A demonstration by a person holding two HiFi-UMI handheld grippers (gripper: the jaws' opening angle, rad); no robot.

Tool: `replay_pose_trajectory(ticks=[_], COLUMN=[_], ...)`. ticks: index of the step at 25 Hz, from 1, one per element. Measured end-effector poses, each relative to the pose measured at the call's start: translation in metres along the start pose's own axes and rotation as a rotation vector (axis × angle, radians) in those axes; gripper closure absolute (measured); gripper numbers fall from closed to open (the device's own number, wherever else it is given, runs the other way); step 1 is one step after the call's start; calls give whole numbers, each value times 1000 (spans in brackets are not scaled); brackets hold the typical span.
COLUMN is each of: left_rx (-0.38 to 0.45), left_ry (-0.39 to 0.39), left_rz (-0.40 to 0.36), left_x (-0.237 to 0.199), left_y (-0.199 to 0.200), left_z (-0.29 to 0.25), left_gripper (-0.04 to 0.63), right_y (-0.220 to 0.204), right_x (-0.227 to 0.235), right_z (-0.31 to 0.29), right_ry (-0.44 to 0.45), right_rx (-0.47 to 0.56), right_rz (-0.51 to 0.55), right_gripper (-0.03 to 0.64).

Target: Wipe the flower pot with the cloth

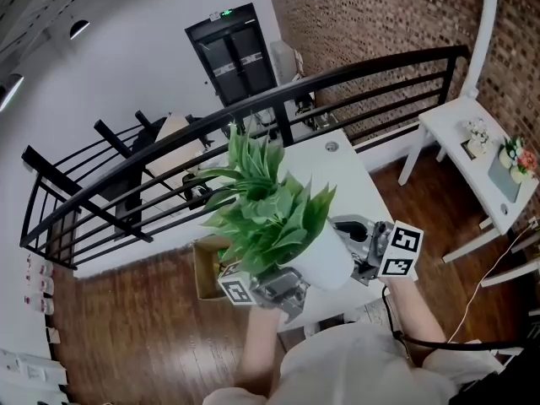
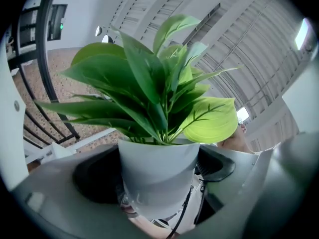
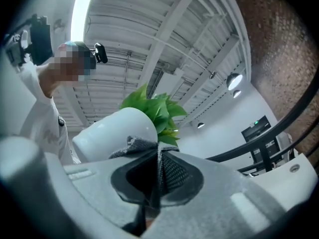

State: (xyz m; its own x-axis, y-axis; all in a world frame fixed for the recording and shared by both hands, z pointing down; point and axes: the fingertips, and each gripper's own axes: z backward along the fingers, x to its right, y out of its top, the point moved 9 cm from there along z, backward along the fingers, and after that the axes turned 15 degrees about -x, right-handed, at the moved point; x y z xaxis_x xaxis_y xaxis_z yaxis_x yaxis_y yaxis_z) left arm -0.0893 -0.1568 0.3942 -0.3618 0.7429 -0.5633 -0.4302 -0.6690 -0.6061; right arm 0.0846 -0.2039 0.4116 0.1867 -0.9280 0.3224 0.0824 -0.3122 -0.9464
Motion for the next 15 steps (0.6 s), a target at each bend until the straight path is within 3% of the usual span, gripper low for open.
replay_pose_trajectory(ticks=[3,6,10,13,15], left_rx=[29,38,76,88,84], left_ry=[-2,57,159,229,275], left_rz=[9,-9,-31,-51,-71], left_x=[-1,-7,-22,-32,-39], left_y=[-1,-5,-5,-2,0], left_z=[1,3,11,20,27], left_gripper=[84,84,86,86,86], right_y=[-2,3,35,50,53], right_x=[1,7,-3,-32,-52], right_z=[-1,20,71,77,70], right_ry=[-1,-70,-139,-109,-45], right_rx=[7,33,87,45,34], right_rz=[-14,21,161,295,329], right_gripper=[620,620,620,620,620])
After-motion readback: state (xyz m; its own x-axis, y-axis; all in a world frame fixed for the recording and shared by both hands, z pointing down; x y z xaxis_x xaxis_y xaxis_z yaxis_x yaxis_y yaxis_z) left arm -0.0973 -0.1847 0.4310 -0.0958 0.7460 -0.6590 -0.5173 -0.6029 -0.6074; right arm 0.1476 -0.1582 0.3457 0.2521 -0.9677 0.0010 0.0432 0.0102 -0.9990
